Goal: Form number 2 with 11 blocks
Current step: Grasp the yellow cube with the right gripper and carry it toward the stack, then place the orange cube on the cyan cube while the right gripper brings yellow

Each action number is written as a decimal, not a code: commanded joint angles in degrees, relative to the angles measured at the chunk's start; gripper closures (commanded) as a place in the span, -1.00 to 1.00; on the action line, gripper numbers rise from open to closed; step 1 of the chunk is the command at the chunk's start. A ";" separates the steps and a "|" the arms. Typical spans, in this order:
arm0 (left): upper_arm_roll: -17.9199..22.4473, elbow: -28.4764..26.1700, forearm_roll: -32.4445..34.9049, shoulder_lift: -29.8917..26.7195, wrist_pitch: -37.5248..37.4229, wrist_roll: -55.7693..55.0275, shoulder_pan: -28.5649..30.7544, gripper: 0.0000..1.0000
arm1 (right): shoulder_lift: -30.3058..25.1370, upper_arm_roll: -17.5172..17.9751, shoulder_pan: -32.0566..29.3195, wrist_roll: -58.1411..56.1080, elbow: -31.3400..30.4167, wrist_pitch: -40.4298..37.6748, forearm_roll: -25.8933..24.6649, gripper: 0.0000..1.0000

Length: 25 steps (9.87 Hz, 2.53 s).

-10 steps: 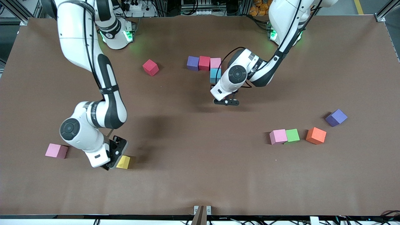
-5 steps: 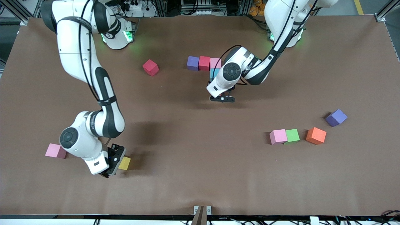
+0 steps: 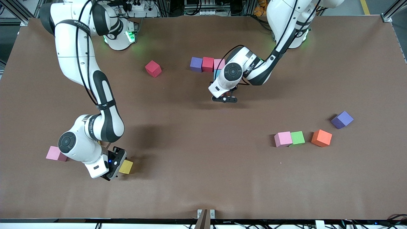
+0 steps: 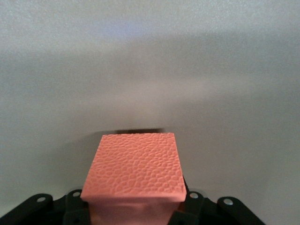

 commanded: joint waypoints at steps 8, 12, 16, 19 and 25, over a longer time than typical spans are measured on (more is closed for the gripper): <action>0.22 0.34 -1.25 1.09 0.81 -1.16 -1.95 1.00 | -2.79 1.23 3.23 14.96 2.05 -13.57 3.68 0.80; 0.22 0.60 -1.34 1.45 0.81 -1.16 -2.04 1.00 | -7.61 1.15 8.93 14.61 -2.76 -17.12 3.59 0.74; 0.22 0.69 -1.34 1.53 0.81 -1.16 -2.04 1.00 | -17.80 1.06 17.28 14.70 -19.61 -5.54 3.59 0.69; 0.22 1.21 -2.66 1.88 0.81 -1.07 -2.04 1.00 | -21.86 0.97 22.12 14.53 -26.32 -1.21 3.59 0.69; 0.31 1.13 -1.52 2.15 0.81 0.07 -2.83 -1.00 | -26.26 0.62 29.59 14.88 -36.25 8.71 3.59 0.69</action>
